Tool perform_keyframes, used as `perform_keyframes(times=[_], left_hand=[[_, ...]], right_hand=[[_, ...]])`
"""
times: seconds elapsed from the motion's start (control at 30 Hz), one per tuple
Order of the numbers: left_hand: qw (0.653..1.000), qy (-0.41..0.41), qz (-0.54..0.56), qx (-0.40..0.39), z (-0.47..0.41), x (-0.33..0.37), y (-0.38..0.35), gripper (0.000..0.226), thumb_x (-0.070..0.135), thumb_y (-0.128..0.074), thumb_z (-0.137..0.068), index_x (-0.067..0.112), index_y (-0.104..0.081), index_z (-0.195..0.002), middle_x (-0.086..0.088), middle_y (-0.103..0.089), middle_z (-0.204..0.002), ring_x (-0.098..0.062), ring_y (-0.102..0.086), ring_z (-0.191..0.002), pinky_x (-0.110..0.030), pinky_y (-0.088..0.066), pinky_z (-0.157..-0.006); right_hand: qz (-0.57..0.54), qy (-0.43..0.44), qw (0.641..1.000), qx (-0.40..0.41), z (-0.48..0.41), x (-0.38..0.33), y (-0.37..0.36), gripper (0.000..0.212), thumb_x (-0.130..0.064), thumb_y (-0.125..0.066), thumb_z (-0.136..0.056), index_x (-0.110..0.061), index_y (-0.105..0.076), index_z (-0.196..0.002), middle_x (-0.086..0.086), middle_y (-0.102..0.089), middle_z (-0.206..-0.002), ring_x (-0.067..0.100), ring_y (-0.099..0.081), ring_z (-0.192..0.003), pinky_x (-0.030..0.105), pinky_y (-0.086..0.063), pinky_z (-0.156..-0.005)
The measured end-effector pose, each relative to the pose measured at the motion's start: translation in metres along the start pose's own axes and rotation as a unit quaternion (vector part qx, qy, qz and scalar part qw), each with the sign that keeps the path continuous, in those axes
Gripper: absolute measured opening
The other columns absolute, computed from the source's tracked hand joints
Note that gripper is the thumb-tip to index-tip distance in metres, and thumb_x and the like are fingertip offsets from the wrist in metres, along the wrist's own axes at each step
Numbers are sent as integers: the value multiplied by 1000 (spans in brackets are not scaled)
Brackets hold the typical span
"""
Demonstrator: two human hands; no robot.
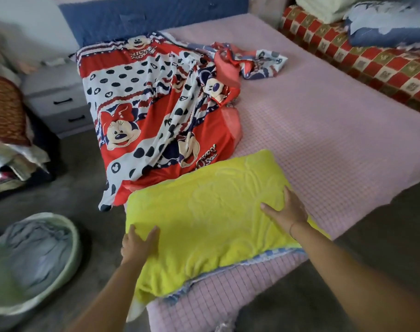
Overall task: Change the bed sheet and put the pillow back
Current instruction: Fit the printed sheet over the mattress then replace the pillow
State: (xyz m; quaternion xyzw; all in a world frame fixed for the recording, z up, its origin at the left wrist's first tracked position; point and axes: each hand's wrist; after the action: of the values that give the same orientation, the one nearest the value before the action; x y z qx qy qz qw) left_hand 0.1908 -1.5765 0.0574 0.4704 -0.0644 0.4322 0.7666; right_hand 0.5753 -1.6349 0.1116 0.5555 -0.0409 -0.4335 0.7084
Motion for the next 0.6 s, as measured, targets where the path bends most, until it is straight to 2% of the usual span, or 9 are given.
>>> perform_keyframes(times=[0.17,0.23,0.3,0.4,0.5,0.6], left_hand=[[998,32,53,4,-11,10,-1,95,65,-59,-83,20,-16,-155,-14,-21,-157,-39,-25,-141,-52,-24,-115],[996,49,79,8,-26,11,-1,103,69,-61,-78,17,-16,-154,-15,-25,-156,-39,-28,-140,-53,-26,-114],[991,78,106,7,-40,13,2,116,76,-66,-67,13,-19,-152,-17,-34,-151,-40,-37,-135,-53,-32,-111],[981,134,141,-12,-53,14,3,112,66,-73,-69,5,-22,-149,-16,-41,-146,-39,-44,-129,-48,-39,-103],[978,157,136,-37,-61,15,5,111,67,-75,-64,1,-35,-144,-16,-50,-138,-37,-53,-119,-46,-47,-93],[981,159,109,-33,-58,25,8,103,64,-77,-65,-3,-44,-136,-17,-55,-130,-37,-57,-112,-41,-48,-85]], right_hand=[[3,-2,1000,-3,-31,-6,0,110,-71,-64,-71,-18,-15,-154,11,-22,-158,31,-25,-143,51,-26,-113],[-6,-12,1000,-18,-43,-6,2,123,-84,-63,-55,-19,-21,-151,11,-31,-153,32,-34,-138,53,-33,-109],[-11,-26,999,-32,-61,-2,-1,143,-98,-53,-32,-22,-23,-149,11,-38,-149,33,-41,-133,54,-37,-106],[-35,-64,996,-50,-86,9,-7,154,-101,-51,-15,-22,-24,-145,12,-44,-143,35,-46,-128,53,-38,-106],[-62,-82,993,-58,-95,4,-8,154,-97,-58,-11,-22,-27,-142,12,-48,-139,35,-49,-125,52,-41,-104],[-47,-86,994,-53,-95,-5,-5,145,-89,-66,-21,-15,-32,-140,14,-50,-136,36,-52,-121,51,-45,-100]])
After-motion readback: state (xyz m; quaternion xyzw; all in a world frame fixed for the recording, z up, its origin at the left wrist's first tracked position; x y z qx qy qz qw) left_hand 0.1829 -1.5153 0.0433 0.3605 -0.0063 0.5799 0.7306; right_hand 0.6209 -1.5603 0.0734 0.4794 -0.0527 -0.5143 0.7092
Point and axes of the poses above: each hand's wrist, its own z-axis away from the middle knuckle, its own y-axis out of the back of the hand, x = y × z
